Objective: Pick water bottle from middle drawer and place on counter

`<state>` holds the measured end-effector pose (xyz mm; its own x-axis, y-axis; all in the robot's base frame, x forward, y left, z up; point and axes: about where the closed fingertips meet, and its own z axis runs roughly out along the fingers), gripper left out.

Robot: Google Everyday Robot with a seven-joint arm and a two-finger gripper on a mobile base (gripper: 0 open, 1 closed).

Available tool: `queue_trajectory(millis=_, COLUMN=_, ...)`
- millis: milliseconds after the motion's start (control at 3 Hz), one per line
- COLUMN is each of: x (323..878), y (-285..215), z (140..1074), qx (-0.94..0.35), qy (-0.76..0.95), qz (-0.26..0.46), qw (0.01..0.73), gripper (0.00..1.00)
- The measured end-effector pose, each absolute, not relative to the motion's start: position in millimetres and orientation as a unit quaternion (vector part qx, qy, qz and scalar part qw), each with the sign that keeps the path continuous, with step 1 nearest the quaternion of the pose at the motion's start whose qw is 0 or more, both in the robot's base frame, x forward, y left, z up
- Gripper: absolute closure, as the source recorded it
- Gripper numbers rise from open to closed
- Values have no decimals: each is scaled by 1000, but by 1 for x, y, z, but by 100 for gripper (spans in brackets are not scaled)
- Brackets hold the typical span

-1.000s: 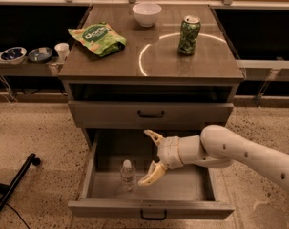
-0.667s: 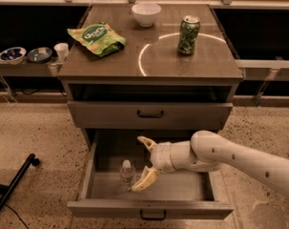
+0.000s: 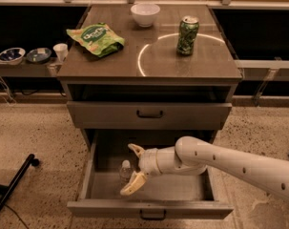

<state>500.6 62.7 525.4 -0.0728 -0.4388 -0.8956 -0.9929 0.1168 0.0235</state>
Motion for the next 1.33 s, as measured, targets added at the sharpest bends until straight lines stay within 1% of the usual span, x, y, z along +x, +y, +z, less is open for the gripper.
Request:
queue_trajectory(millis=333, x=509, y=72, z=512, qx=-548, qy=648, qz=366, qw=382, gripper=0)
queue_trajectory(millis=667, x=514, y=82, z=494, qx=-534, qy=660, qz=374, qw=374, gripper=18)
queue_trajectory(millis=1000, x=517, y=79, z=483, qx=-515, qy=664, qz=386, qw=381, gripper=41)
queue_trajectory(millis=1333, x=522, y=80, z=480, qx=-509, qy=647, qz=419, qw=384, gripper=64)
